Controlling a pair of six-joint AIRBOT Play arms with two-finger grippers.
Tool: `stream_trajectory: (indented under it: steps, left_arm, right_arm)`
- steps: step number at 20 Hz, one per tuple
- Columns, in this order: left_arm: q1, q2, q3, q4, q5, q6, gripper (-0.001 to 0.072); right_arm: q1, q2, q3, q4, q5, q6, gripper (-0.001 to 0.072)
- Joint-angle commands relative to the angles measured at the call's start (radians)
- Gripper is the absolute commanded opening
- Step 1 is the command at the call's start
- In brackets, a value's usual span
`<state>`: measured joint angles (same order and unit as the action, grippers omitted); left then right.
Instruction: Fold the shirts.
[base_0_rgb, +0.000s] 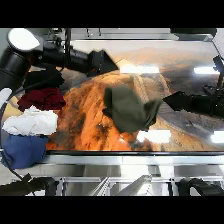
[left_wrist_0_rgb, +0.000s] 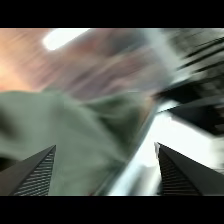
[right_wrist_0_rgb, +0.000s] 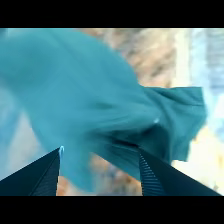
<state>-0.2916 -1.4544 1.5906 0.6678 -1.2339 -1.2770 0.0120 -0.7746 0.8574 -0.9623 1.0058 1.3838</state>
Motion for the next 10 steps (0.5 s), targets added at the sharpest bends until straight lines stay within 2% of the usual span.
stream_trajectory:
  steps: [1, 4, 6, 8, 10]
  left_arm:
    - [0.059, -0.005, -0.095, 0.161, -0.03, -0.027, 0.0714]
    - [0.106, -0.004, -0.189, 0.161, -0.106, -0.033, 0.0713]
    - [0.086, -0.004, -0.296, 0.17, -0.124, -0.031, 0.0712]
    - [0.036, -0.005, -0.423, 0.179, -0.079, -0.022, 0.0712]
    - [-0.016, -0.01, -0.523, 0.177, 0.026, -0.014, 0.0712]
  right_arm:
    - [-0.016, 0.001, 0.001, -0.077, 0.01, 0.004, 0.0523]
    - [-0.051, -0.006, -0.006, -0.093, 0.021, 0.004, 0.0523]
    - [-0.061, -0.029, -0.046, -0.093, 0.021, 0.003, 0.0523]
    - [-0.06, -0.082, -0.106, -0.086, 0.02, 0.003, 0.0523]
    - [-0.06, -0.164, -0.153, -0.046, 0.012, -0.003, 0.0523]
